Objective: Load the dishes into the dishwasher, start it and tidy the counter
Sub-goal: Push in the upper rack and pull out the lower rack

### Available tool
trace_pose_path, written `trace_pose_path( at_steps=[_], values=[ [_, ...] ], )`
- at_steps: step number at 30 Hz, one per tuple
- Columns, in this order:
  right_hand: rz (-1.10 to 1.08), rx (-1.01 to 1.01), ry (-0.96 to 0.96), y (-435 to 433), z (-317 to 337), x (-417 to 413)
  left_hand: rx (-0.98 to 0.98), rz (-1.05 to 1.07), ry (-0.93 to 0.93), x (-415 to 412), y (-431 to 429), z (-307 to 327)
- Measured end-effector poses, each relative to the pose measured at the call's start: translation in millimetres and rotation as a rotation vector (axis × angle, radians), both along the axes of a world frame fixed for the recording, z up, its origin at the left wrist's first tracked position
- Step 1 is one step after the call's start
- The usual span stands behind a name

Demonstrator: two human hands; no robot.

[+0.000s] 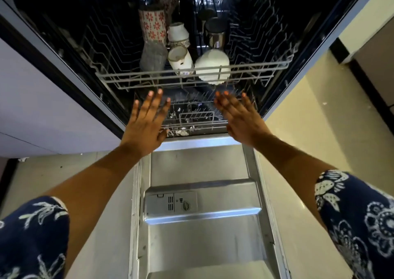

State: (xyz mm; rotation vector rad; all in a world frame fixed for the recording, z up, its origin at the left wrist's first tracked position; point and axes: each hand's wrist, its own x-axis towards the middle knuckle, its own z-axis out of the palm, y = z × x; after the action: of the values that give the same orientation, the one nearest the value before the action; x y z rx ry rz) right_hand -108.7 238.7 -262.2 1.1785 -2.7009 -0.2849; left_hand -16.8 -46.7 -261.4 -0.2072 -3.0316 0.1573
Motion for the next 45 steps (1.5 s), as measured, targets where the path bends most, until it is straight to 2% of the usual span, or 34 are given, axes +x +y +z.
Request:
trace_pose_path(
  at_steps=[3, 5, 8, 11, 15, 18, 21, 24, 33, 45],
  values=[
    [-0.192, 0.054, -0.374, -8.5, -42.9, 20.6, 0.029, 0.08, -0.184, 8.0, 14.0, -35.3],
    [-0.33, 0.036, -0.542, -15.2, -65.7, 20.4, 0.084, 0.179, -0.306, 4.3, 19.3, -58.3],
    [-0.471, -0.116, -0.637, -23.9, -89.4, 4.3, 0.176, 0.308, -0.421, -13.6, 22.5, -86.9],
    [-0.557, -0.154, -0.693, -31.8, -113.5, -18.6, 0.251, 0.393, -0.481, -37.5, 21.1, -111.6],
    [-0.615, -0.154, -0.72, -38.9, -147.8, -41.9, 0.187, 0.404, -0.463, -63.7, 13.5, -142.0],
    [-0.573, -0.121, -0.584, -44.7, -164.2, -48.5, 0.177, 0.411, -0.455, -72.7, 10.1, -165.9],
    [-0.519, -0.134, -0.475, -38.9, -170.0, -47.6, 0.234, 0.445, -0.35, -68.3, 19.5, -178.8],
    [-0.49, -0.127, -0.467, -29.6, -167.9, -34.2, 0.237, 0.434, -0.324, -48.0, 25.7, -179.8],
    [-0.485, -0.144, -0.522, 3.2, -164.3, 80.7, 0.268, 0.376, -0.423, 71.5, 48.5, -178.3],
    [-0.493, -0.142, -0.571, 62.8, -177.3, 286.8, 0.29, 0.33, -0.482, 275.0, 106.4, -191.6]
  ],
)
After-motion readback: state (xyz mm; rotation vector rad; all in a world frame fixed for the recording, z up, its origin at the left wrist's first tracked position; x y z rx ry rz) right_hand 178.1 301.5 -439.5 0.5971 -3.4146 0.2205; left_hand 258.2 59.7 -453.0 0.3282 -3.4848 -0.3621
